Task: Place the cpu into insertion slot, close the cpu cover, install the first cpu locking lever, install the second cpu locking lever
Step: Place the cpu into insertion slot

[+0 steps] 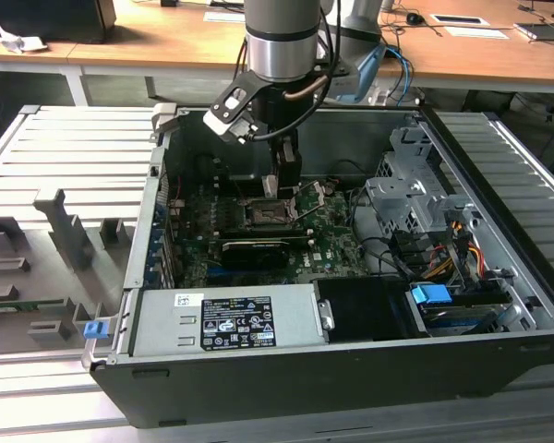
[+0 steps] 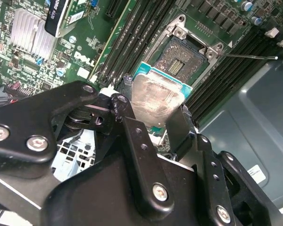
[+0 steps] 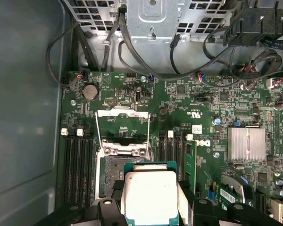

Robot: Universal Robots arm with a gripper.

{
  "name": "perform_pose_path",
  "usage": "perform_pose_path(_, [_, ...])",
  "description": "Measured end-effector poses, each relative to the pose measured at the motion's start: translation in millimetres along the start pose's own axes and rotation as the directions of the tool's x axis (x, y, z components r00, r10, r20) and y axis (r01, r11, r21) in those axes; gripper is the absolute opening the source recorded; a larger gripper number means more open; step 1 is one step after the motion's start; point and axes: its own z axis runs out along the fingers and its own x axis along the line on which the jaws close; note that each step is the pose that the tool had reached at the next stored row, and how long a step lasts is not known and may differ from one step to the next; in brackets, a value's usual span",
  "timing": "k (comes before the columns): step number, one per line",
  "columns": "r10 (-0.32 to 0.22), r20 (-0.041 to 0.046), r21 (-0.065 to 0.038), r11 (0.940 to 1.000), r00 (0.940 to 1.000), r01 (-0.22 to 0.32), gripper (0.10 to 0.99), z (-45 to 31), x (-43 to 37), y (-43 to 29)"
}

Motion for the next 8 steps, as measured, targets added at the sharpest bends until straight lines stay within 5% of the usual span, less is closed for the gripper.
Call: perform_pose_path(8, [0.0, 0.0, 0.0, 1.0, 1.0, 0.0, 0.529, 9.1, -0.1, -2.0])
